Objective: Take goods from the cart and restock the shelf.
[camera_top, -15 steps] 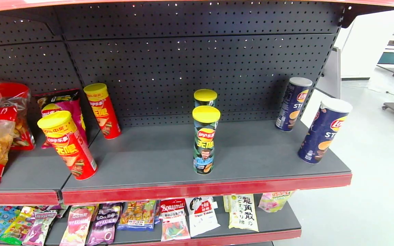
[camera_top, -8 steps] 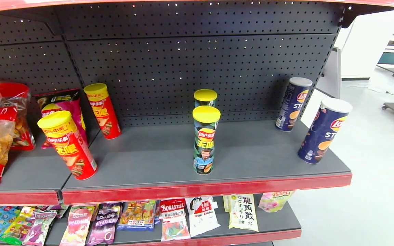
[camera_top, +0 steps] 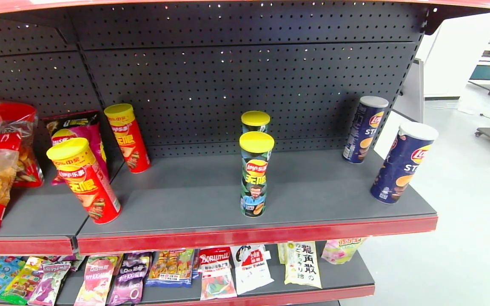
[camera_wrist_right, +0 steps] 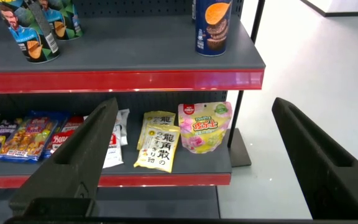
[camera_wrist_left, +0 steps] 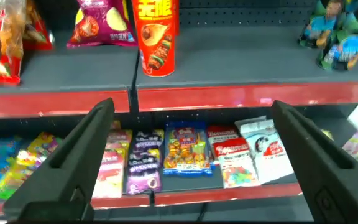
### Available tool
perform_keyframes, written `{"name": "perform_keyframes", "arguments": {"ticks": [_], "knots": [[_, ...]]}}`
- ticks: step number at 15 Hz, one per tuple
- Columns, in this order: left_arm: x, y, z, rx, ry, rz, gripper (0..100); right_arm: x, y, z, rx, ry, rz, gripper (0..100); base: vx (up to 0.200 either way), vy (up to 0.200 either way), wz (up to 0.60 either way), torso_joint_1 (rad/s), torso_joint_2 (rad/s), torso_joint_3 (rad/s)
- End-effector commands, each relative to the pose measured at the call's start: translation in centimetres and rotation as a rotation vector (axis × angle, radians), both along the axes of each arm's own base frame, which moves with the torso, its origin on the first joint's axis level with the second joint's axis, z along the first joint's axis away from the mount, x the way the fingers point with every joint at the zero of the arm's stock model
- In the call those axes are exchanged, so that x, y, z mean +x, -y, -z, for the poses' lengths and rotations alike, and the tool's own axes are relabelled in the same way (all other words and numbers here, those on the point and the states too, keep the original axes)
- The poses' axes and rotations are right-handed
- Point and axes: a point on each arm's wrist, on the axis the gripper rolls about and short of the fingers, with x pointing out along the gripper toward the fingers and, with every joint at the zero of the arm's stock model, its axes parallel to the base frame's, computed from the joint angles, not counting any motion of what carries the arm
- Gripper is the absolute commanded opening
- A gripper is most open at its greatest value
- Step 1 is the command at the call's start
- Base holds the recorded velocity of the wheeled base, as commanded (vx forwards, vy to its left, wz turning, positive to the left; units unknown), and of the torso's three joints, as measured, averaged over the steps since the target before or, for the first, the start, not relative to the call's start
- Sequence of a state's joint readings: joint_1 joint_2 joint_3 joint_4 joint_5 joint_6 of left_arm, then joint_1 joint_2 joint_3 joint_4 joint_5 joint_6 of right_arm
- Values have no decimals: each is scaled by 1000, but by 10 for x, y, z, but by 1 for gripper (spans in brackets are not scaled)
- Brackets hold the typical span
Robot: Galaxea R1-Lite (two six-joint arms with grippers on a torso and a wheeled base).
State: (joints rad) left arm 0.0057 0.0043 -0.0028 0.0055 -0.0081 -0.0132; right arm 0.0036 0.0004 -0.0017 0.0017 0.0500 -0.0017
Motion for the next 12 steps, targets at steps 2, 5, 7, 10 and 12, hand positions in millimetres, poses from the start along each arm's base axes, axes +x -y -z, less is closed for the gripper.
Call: {"name": "perform_keyframes", "arguments": {"ticks": [2,5,7,10,12], "knots": [[0,0,0,10,4,1,100,0,0,0,-6,1,-3,100,0,0,0,0,0,0],[0,0,0,10,2,1,100,3,-2,-64,-24,20,-144,100,0,0,0,0,0,0],[0,0,0,10,2,1,100,33,-5,-136,49,-31,-257,100,0,0,0,0,0,0],[0,0,0,10,4,1,100,59,-14,-112,18,-213,-479,100,0,0,0,0,0,0],[0,0,0,10,2,1,100,103,-32,-111,8,-314,-583,100,0,0,0,0,0,0]]}}
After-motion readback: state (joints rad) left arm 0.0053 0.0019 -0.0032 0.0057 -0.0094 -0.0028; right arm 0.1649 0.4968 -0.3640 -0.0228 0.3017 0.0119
